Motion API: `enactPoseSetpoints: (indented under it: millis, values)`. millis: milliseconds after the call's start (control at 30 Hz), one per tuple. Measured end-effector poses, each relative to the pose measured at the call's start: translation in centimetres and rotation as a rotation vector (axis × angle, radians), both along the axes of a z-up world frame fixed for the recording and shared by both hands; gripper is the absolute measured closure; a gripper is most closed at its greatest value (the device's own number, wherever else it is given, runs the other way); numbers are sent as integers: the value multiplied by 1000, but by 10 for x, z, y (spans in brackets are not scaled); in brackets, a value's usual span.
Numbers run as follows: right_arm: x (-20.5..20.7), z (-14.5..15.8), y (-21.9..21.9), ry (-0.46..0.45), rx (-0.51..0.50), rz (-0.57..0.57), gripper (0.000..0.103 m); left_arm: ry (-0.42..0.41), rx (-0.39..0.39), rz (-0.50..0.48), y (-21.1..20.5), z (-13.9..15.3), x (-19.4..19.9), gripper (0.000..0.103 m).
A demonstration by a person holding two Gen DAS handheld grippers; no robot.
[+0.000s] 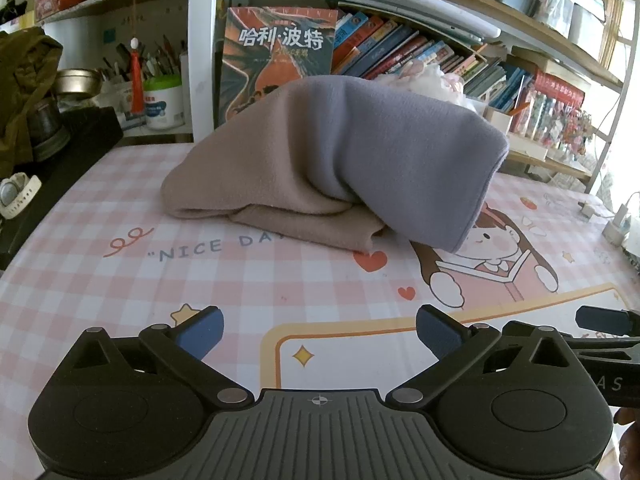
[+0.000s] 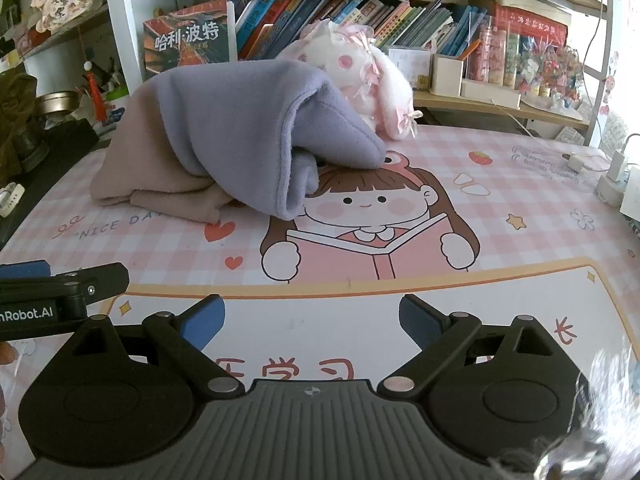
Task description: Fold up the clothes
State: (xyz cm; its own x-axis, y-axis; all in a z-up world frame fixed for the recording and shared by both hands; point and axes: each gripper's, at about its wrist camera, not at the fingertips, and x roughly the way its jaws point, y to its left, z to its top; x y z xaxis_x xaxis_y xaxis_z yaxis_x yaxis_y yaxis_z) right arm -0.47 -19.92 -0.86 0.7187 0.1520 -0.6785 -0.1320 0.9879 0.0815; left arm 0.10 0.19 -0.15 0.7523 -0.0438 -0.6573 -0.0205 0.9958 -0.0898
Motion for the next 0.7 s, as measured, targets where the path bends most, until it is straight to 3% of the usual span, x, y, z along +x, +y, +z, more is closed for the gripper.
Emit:
enactPoseSetpoints:
  millis: [700]
  values:
    - [0, -1, 1, 9, 1, 0, 8, 5, 2, -1, 2, 0, 1, 0]
